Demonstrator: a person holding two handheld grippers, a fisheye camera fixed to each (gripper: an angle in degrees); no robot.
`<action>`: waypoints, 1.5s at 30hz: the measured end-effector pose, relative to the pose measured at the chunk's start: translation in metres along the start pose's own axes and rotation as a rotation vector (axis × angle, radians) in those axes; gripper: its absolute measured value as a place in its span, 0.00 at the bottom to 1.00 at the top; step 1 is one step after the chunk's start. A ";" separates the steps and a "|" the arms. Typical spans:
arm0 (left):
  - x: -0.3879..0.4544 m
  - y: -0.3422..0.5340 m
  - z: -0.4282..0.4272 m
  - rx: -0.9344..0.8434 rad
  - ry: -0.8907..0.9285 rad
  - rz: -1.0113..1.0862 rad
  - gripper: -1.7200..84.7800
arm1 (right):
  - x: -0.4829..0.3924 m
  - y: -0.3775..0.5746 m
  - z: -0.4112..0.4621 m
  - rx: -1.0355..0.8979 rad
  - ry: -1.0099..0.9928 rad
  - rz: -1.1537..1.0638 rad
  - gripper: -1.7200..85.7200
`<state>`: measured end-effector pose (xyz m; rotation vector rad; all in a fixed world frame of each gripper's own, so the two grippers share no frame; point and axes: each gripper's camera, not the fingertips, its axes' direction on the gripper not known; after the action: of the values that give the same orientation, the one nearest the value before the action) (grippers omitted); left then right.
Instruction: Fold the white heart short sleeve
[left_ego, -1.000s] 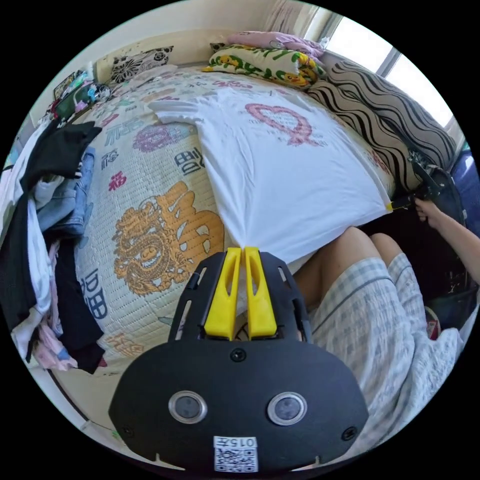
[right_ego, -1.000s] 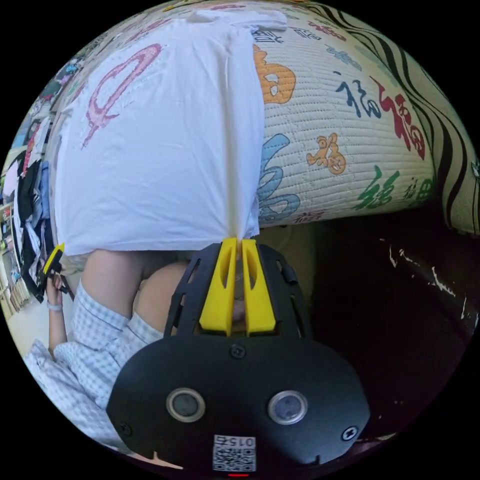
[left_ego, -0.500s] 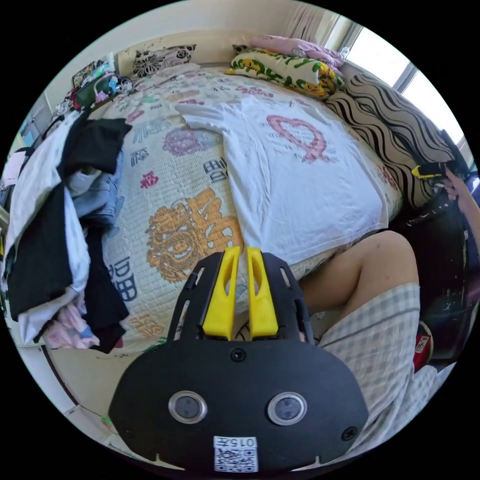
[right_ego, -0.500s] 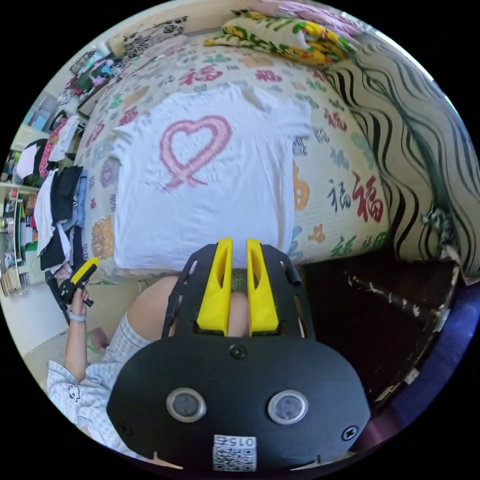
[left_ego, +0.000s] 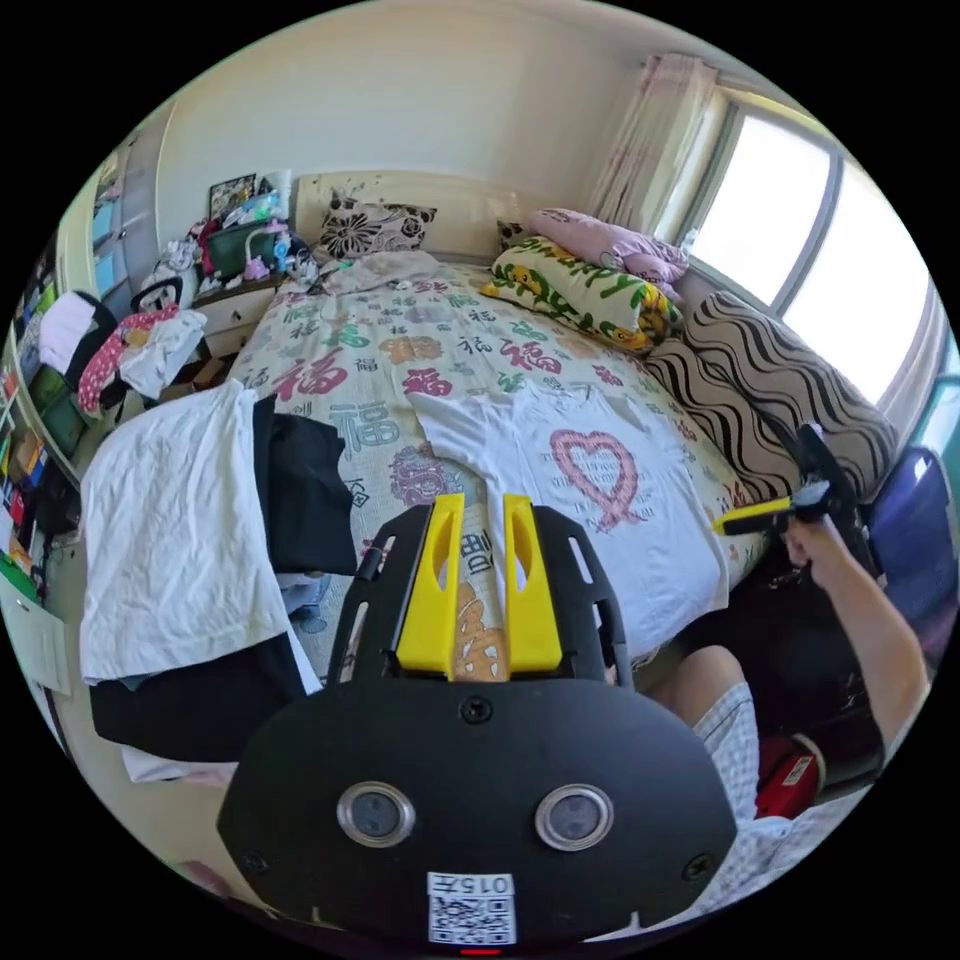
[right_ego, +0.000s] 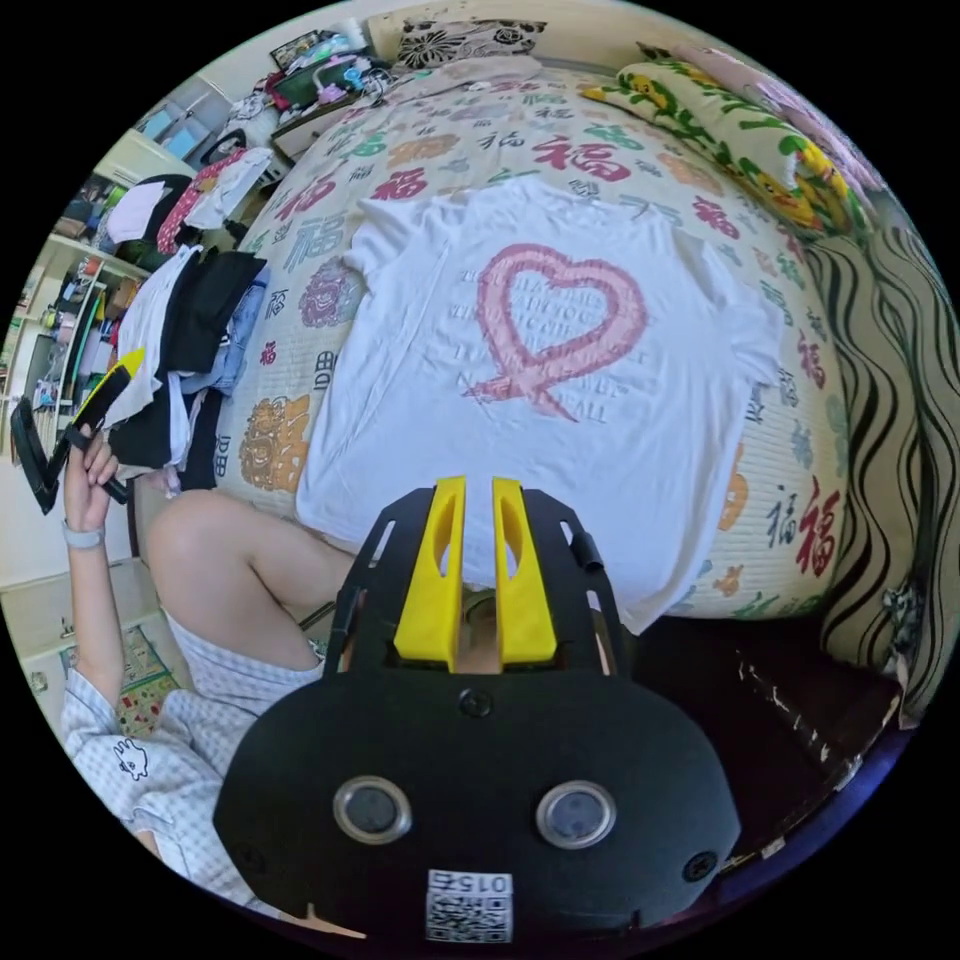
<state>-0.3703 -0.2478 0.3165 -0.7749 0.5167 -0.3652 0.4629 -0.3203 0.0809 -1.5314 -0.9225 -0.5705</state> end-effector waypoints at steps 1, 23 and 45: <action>-0.011 -0.003 0.011 -0.015 0.021 -0.037 0.10 | -0.003 -0.013 0.017 -0.014 -0.032 -0.008 0.08; -0.146 -0.118 0.240 0.034 0.186 -0.486 0.11 | -0.049 -0.320 0.153 -0.158 -0.085 -0.430 0.07; -0.199 -0.130 0.248 0.170 0.186 -0.677 0.06 | -0.166 -0.607 0.258 -0.078 0.124 -0.310 0.05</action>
<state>-0.4089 -0.0958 0.6220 -0.7388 0.3771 -1.1031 -0.1611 -0.1159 0.2569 -1.4127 -1.0587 -0.9234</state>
